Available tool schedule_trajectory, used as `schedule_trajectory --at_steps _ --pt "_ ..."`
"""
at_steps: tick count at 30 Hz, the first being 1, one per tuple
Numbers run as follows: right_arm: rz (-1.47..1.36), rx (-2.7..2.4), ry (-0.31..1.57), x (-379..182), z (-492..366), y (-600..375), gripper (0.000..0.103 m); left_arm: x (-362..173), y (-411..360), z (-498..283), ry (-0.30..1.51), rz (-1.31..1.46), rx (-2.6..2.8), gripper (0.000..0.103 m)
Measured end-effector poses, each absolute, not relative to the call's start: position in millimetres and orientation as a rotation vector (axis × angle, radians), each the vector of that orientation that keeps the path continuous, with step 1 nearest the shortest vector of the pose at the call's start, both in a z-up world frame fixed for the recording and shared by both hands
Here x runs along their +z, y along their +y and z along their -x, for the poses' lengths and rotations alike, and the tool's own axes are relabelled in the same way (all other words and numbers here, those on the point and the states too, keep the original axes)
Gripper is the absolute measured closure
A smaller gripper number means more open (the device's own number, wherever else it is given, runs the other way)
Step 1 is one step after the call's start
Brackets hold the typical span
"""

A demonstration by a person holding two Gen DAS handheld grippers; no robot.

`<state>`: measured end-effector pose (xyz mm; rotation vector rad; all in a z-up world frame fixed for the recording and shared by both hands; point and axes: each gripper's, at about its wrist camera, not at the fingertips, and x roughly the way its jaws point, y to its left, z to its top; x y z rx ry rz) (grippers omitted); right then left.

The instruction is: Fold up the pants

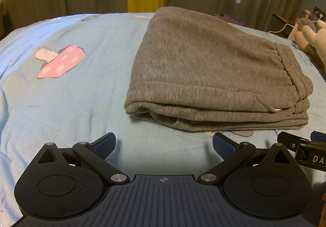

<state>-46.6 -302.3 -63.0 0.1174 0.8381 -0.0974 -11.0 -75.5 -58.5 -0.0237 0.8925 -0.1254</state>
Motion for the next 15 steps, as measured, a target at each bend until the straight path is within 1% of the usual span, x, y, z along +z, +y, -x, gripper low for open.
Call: schedule_trajectory --at_steps 15 --pt "-0.118 -0.098 0.841 -63.4 46.4 -303.1 0.004 -58.9 -74.5 11.3 0.894 0.029 -0.133 0.000"
